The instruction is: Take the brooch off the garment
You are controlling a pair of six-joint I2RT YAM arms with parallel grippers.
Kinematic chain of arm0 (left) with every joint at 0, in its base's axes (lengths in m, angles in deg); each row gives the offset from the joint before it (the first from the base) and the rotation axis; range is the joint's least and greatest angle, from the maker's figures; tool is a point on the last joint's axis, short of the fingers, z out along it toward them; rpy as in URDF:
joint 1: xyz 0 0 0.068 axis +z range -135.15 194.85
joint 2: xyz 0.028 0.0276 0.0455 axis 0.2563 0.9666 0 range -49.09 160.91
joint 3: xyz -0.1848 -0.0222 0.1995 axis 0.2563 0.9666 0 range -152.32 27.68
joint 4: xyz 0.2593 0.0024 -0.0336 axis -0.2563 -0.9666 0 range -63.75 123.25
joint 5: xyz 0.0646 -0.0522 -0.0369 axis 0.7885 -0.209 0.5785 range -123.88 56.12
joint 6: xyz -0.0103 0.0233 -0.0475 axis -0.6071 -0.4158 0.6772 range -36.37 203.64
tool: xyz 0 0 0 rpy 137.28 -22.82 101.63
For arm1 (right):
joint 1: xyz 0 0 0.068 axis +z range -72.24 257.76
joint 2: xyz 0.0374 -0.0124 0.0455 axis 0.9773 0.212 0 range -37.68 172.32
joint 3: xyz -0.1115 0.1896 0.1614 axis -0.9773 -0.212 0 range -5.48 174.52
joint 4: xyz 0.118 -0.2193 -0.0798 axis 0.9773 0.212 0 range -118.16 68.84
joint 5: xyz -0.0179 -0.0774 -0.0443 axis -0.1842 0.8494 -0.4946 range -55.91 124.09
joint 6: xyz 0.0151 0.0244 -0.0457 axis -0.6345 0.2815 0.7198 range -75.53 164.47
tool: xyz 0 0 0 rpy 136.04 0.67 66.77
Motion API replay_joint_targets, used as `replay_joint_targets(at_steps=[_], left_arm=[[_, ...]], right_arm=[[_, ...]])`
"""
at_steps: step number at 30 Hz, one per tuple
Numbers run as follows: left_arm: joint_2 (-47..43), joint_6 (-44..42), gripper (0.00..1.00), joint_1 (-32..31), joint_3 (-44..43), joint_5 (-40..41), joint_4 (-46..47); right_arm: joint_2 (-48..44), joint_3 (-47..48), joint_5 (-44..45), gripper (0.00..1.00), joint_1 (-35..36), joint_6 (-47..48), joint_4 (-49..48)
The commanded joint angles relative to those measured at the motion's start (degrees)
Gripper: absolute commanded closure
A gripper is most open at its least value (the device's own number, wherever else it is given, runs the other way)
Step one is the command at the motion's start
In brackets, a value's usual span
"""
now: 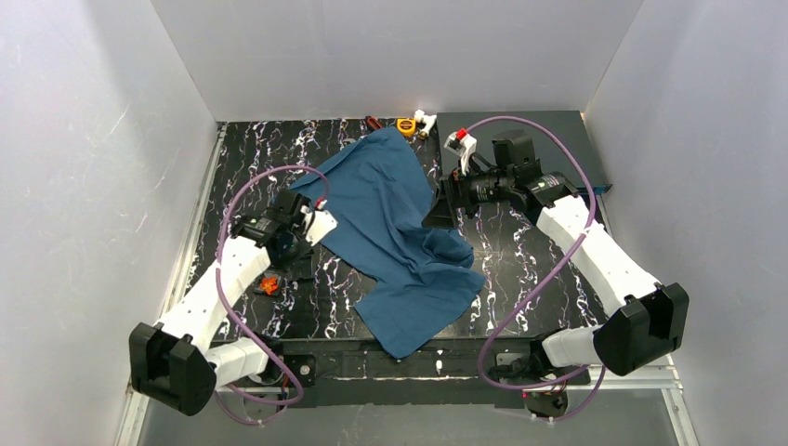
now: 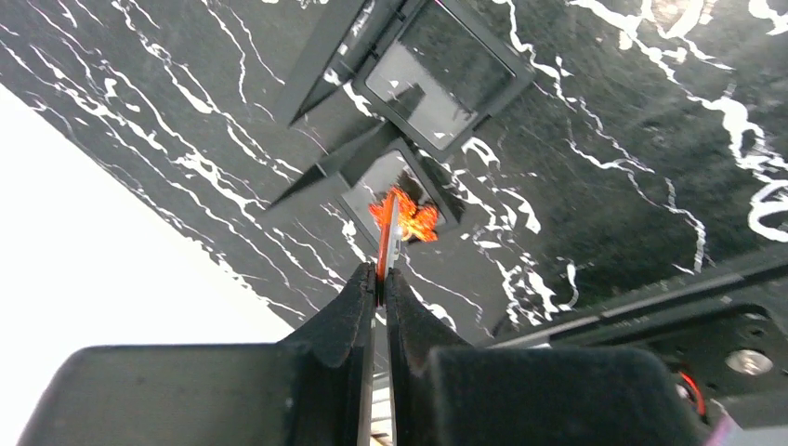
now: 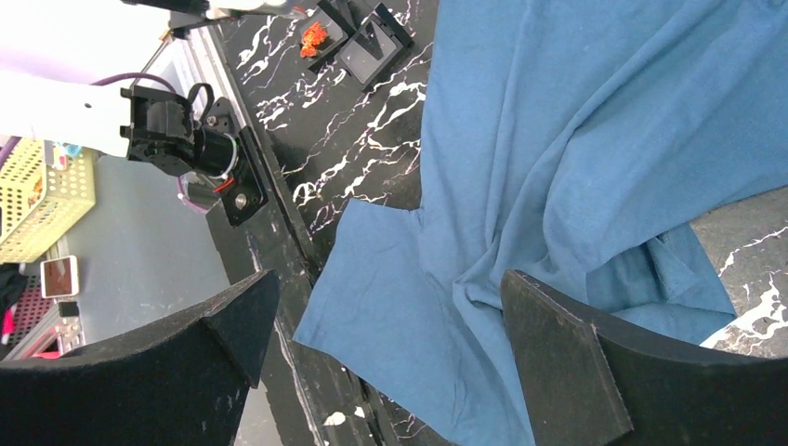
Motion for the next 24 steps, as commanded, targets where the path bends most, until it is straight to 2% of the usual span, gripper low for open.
replay_joint_targets(at_steps=[1, 11, 24], left_arm=[[1.97, -2.66, 1.00, -3.35, 2.93, 7.43, 8.17], [7.76, -2.71, 1.00, -10.42, 8.10, 12.79, 17.18], [12.31, -4.35, 1.00, -12.42, 11.41, 17.72, 22.37]], right_arm=[[0.26, 2.04, 0.20, 0.02, -0.23, 2.10, 0.60], [-1.09, 0.86, 1.06, 0.02, -0.31, 2.19, 0.91], [-1.10, 0.94, 1.59, 0.02, -0.40, 3.78, 1.70]])
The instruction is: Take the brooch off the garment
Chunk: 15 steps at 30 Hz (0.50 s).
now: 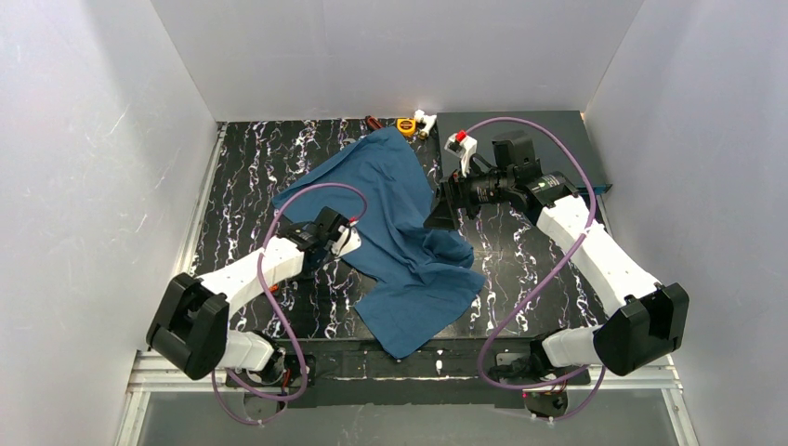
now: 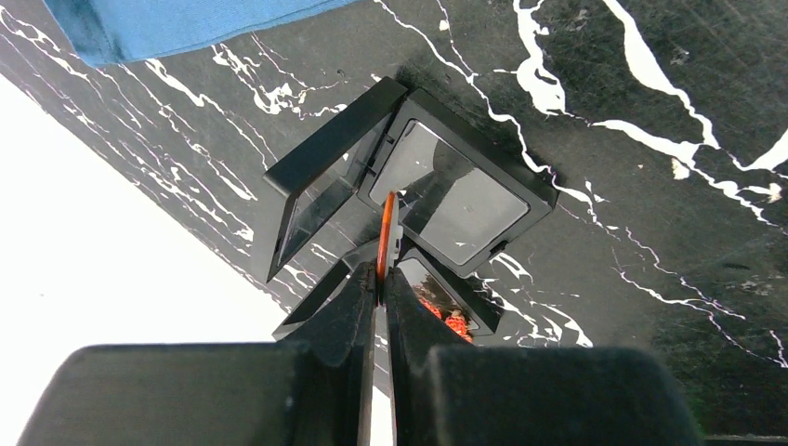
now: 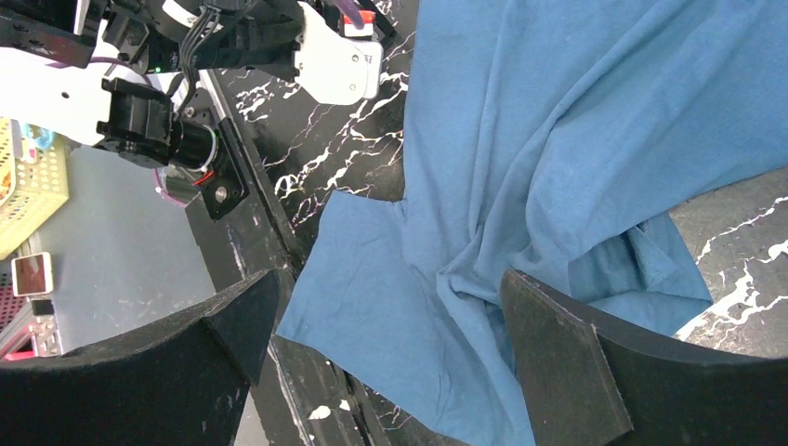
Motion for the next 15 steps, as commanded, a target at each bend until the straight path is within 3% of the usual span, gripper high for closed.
replay_joint_targets(at_steps=[1, 15], left_arm=[[0.38, -1.42, 1.00, -0.49, 1.30, 2.96, 1.75], [3.48, -1.70, 0.99, -0.80, 2.53, 3.44, 3.07]], right_arm=[[-1.10, 0.94, -0.05, 0.02, -0.29, 1.46, 0.07], [-1.08, 0.79, -0.05, 0.02, -0.38, 1.39, 0.05]])
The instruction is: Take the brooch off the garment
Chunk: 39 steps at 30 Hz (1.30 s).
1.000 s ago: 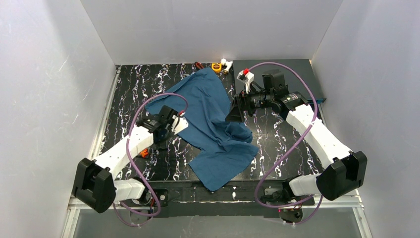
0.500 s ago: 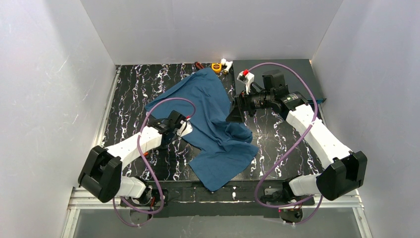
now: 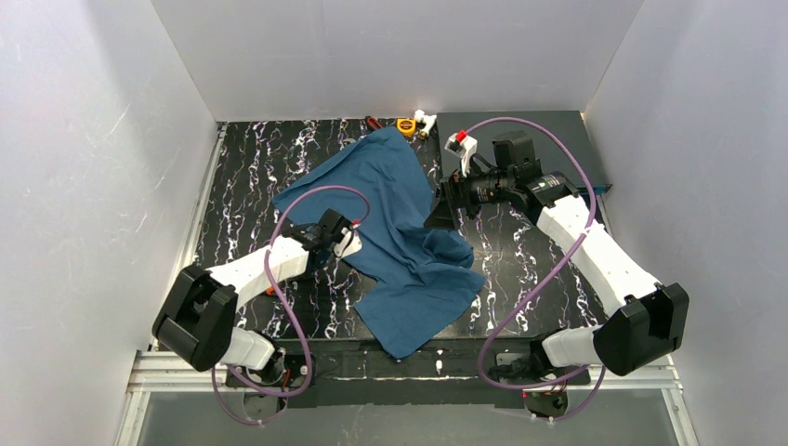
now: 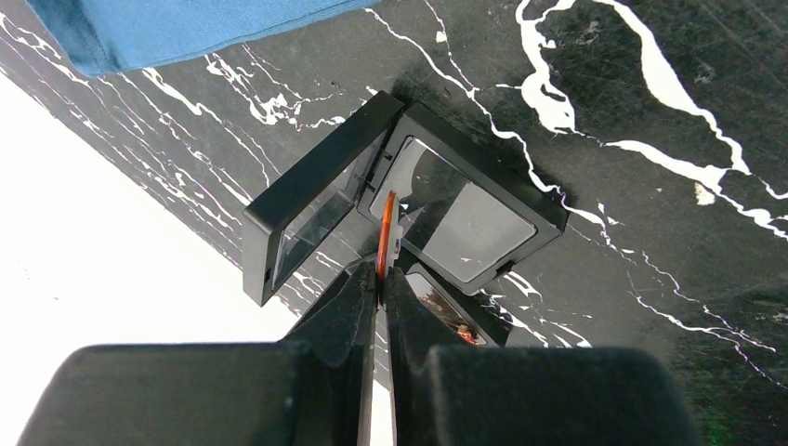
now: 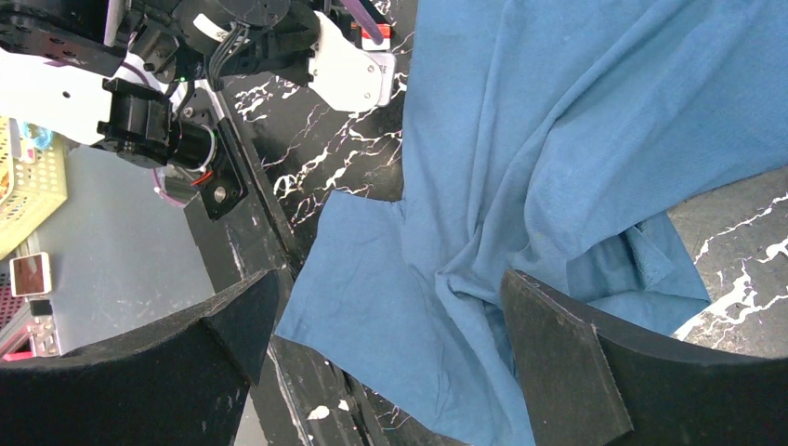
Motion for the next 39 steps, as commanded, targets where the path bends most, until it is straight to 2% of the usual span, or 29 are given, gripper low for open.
replay_joint_targets(at_steps=[1, 5, 10, 18, 20, 24, 28, 31, 34, 39], left_arm=[[0.93, 0.06, 0.99, -0.38, 1.10, 1.03, -0.12], [1.69, -0.17, 0.95, -0.47, 1.84, 1.23, -0.16], [2.33, 0.75, 0.77, -0.49, 0.54, -1.58, -3.73], [1.17, 3.36, 0.65, -0.86, -5.57, -7.84, -12.04], [0.72, 3.28, 0.60, -0.91, -7.09, -10.46, -14.56], [-0.20, 3.17, 0.47, -0.98, -10.37, -16.87, -19.43], [-1.88, 3.53, 0.44, -1.00, -14.44, -24.59, -23.84], [-4.48, 3.85, 0.42, -1.04, -17.57, -32.74, -24.56], [-5.77, 4.32, 0.41, -1.00, -20.48, -41.17, -23.56], [-3.91, 3.37, 0.41, -1.01, -27.45, -58.86, -16.26]], right_arm=[[-1.03, 0.86, -0.20, 0.02, -0.29, 1.03, 0.12], [-0.99, 0.79, -0.25, 0.02, -0.30, 1.09, 0.22], [-0.99, 0.55, -0.35, 0.02, -0.34, 1.10, 0.14], [-1.17, 0.35, -0.71, 0.02, -0.38, 1.18, 0.14], [-1.19, 0.27, -0.72, 0.02, -0.38, 1.13, 0.07], [-0.74, -0.26, -1.99, 0.02, -1.38, -2.31, -1.01], [-0.33, -0.77, -3.69, 0.02, -5.07, -4.19, 0.21], [2.40, 0.96, -4.74, 0.02, -10.90, 1.44, 7.54], [5.89, 3.69, -0.59, 0.06, -14.71, 9.81, 15.45], [9.08, 2.67, 6.68, 0.14, -17.66, 13.45, 16.92]])
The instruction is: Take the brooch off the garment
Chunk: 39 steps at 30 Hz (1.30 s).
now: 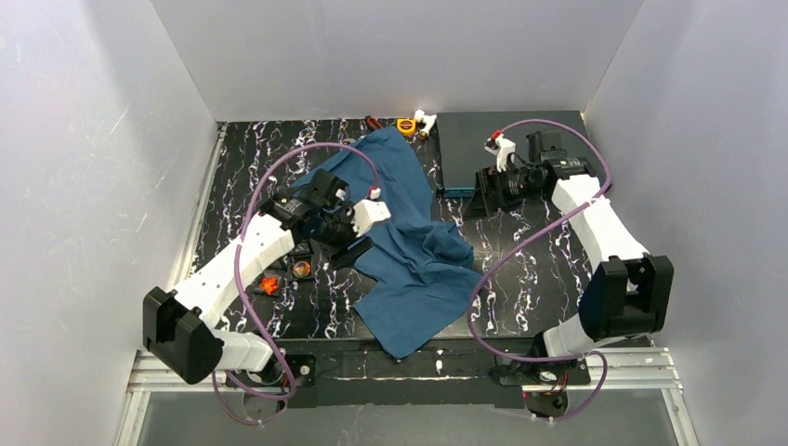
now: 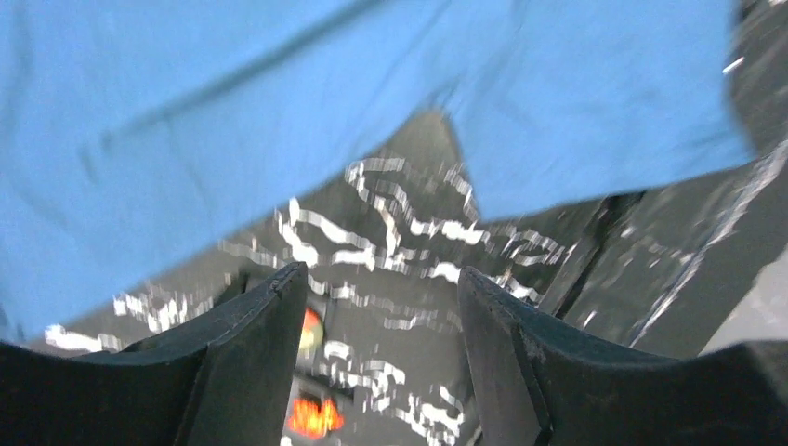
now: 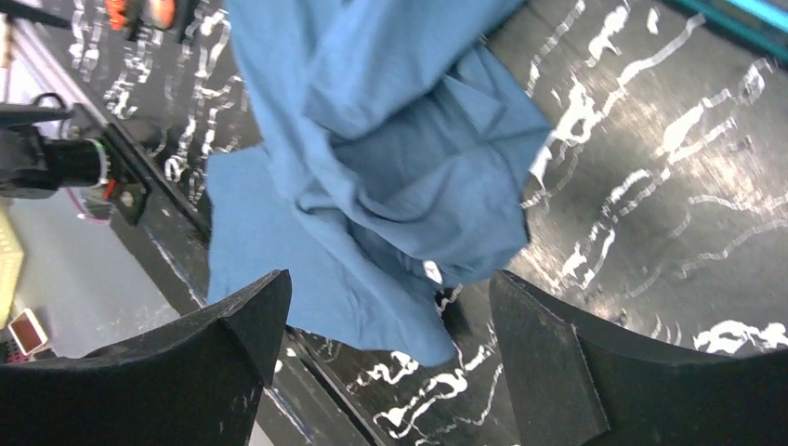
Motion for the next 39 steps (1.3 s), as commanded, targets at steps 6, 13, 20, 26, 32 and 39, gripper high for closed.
replay_joint_targets(at_steps=[6, 13, 20, 26, 32, 39], left_arm=[[10.41, -0.20, 0.38, -4.15, -13.95, -26.68, 16.75], [25.85, -2.98, 0.38, -10.27, -26.83, -27.55, 17.46], [32.70, -9.46, 0.49, -12.29, -25.84, -24.89, 19.56], [28.70, -17.95, 0.94, -12.43, -16.14, -24.65, 16.72], [23.48, -20.63, 1.00, -12.58, -6.27, -24.77, 15.15], [18.69, -9.26, 0.57, -12.58, -7.07, -24.63, 24.46]], right_arm=[[2.86, -1.33, 11.11, 0.27, -3.43, 5.45, 3.05], [4.33, -2.12, 13.02, 0.32, -3.61, 6.02, 1.43], [6.33, -1.73, 11.00, 0.32, -3.76, 6.86, 1.87], [8.91, -0.85, 8.89, 0.34, -3.78, 7.75, 1.66], [11.59, -0.58, 7.48, 0.38, -2.99, 5.75, -2.42], [13.57, 0.61, 5.43, 0.39, -2.88, 5.00, -3.15]])
